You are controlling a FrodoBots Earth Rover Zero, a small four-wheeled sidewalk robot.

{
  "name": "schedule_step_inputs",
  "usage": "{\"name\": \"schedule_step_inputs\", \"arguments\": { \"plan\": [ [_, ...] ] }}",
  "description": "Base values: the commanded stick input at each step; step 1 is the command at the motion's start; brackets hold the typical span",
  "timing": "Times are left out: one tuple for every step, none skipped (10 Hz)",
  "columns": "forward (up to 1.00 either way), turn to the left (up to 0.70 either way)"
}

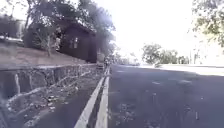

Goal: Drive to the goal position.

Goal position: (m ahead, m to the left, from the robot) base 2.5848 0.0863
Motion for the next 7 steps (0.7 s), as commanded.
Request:
{"name": "schedule_step_inputs", "arguments": {
  "plan": [
    [1.0,0.0],
    [1.0,0.0],
    [1.0,0.0],
    [1.0,0.0],
    [1.0,0.0],
    [1.0,0.0],
    [1.0,0.0]
  ]
}}
